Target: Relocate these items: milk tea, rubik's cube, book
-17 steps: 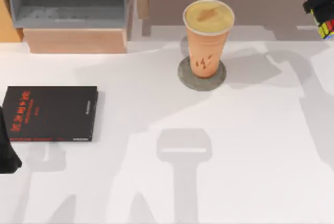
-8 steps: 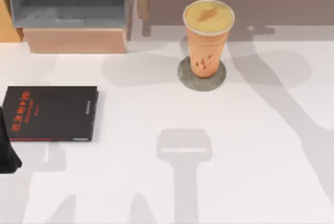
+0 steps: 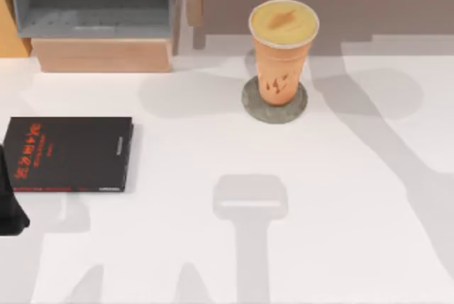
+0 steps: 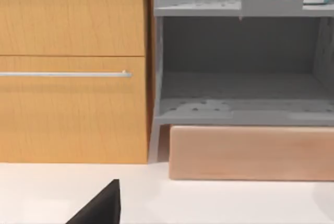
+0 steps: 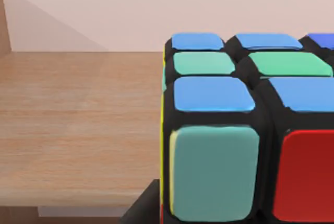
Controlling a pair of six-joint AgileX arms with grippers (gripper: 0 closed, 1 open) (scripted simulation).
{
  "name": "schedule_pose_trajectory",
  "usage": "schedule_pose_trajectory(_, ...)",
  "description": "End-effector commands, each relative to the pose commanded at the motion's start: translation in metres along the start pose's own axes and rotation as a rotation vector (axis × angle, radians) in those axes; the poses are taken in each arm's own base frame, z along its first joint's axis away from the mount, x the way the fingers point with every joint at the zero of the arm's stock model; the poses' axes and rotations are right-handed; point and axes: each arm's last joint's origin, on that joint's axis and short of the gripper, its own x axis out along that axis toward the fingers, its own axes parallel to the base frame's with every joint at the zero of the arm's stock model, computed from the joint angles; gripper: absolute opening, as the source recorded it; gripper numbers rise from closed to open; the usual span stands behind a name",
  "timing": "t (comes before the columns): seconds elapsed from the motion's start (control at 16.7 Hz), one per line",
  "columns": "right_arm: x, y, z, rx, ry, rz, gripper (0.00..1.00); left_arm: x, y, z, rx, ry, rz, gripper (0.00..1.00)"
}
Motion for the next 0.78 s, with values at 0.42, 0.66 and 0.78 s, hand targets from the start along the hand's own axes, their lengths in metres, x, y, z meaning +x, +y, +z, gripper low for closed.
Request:
schedule_pose_trajectory(0.42, 0.001, -0.019, 0.035, 0.034, -0.101, 0.023, 0.00, 0.000, 0.000, 0.000, 0.000, 0.000, 0.000, 1.00)
schedule_pose_trajectory(0.66, 0.049, -0.033, 0.026, 0.012, -0.089, -0.037, 0.00, 0.000, 0.000, 0.000, 0.000, 0.000, 0.000, 1.00)
schedule_pose_trajectory(0.78, 0.076, -0.021, 0.010, 0.006, -0.047, -0.046, 0.00, 0.000, 0.000, 0.000, 0.000, 0.000, 0.000, 1.00)
